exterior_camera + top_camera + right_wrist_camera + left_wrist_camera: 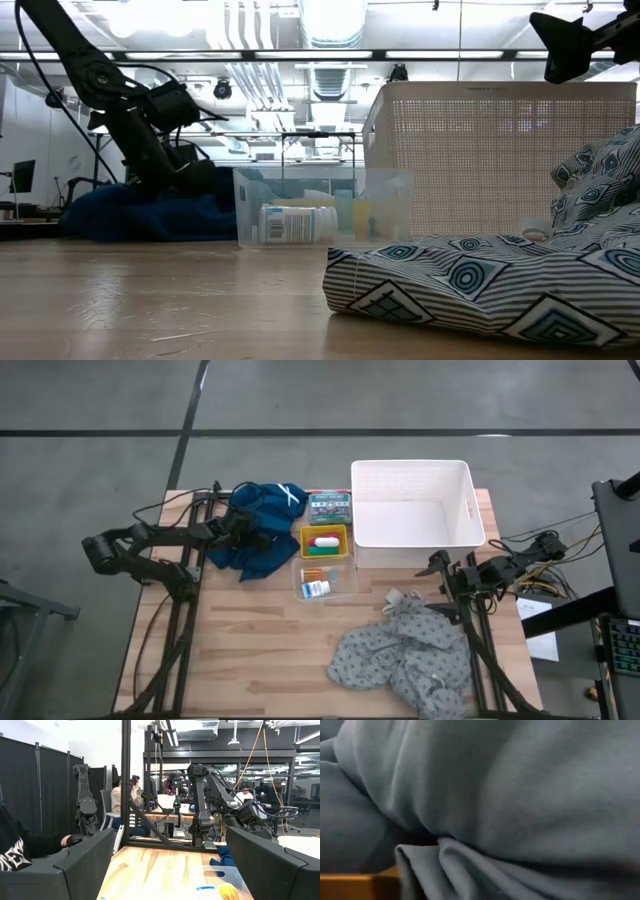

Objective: Pick & Place Medicine items
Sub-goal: Put the blue patient gown into the white bin

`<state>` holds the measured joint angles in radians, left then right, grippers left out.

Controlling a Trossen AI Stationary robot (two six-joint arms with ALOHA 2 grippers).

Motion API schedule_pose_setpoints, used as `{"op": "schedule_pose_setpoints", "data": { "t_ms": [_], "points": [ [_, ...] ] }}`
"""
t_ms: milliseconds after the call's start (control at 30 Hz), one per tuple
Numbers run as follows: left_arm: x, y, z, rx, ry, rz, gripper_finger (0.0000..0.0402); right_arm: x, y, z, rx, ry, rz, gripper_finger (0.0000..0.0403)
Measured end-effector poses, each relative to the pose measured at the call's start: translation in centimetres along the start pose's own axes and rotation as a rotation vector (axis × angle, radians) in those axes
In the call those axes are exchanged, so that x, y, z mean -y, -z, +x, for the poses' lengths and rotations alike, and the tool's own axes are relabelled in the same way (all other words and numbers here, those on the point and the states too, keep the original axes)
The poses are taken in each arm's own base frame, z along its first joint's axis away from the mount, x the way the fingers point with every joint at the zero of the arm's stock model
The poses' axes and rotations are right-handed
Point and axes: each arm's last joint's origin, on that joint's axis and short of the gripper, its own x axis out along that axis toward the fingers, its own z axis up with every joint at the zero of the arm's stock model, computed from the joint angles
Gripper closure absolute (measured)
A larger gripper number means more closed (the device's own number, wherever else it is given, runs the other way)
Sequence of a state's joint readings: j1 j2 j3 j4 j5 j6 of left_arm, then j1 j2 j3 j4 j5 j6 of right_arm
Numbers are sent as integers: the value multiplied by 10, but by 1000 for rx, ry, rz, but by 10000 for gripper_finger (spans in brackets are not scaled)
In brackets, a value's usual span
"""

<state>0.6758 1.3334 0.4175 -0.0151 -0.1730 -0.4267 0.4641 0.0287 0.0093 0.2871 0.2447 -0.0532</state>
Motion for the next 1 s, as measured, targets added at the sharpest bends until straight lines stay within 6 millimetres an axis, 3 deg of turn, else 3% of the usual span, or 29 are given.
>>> {"op": "schedule_pose_setpoints", "data": {
  "t_ms": [300,467,1000],
  "points": [
    [0,0,0,-1,5,-1,289,0,0,0,0,0,0,23],
    [0,0,0,1,8,-1,351,0,0,0,0,0,0,23],
    [2,-4,-2,27,31,-4,361,0,0,0,1,0,0,23]
  ]
}}
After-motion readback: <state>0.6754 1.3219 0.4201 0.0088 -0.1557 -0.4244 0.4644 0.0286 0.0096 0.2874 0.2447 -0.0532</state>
